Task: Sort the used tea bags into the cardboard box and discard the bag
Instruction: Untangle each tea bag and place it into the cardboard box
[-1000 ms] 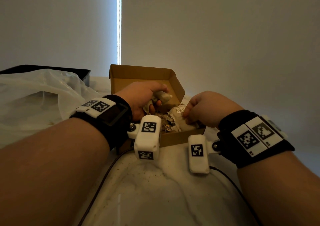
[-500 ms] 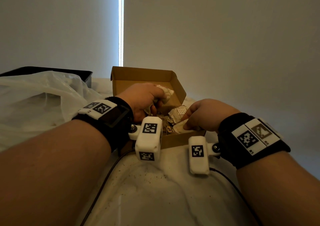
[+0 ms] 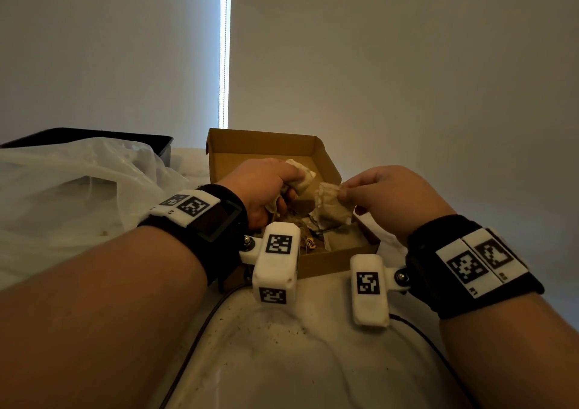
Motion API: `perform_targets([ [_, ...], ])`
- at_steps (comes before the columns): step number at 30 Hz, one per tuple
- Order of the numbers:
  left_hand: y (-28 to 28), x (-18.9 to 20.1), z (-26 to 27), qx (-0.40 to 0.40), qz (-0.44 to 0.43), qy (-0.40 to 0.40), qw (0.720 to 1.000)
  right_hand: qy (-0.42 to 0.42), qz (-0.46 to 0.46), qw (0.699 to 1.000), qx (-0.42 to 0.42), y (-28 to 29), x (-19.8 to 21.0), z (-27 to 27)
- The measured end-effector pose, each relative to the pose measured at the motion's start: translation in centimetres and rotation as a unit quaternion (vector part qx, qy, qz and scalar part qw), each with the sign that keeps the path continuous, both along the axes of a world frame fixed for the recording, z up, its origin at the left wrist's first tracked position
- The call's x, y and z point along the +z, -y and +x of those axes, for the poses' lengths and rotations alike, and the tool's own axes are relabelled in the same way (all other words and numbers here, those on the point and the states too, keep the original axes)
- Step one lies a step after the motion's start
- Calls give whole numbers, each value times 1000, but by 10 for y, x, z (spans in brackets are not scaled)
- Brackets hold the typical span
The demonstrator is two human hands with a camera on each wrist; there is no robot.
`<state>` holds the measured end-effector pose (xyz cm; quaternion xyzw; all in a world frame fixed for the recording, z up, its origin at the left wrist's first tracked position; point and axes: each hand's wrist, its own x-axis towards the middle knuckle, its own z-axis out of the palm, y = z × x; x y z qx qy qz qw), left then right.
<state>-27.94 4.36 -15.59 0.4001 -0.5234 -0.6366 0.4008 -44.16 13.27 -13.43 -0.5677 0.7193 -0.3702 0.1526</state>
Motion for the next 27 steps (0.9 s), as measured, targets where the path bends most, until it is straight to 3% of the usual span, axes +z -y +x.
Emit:
perform_targets([
  [5,2,-1,0,5,10,3,1000,-81,108,991,-7,4,0,-5],
  [18,3,-1,0,3,21,12,1000,-170,157,973,-9,11,-2,-3],
  [27,3,0,0,19,28,-4,999,-47,-17,999,10,9,-5,-7],
])
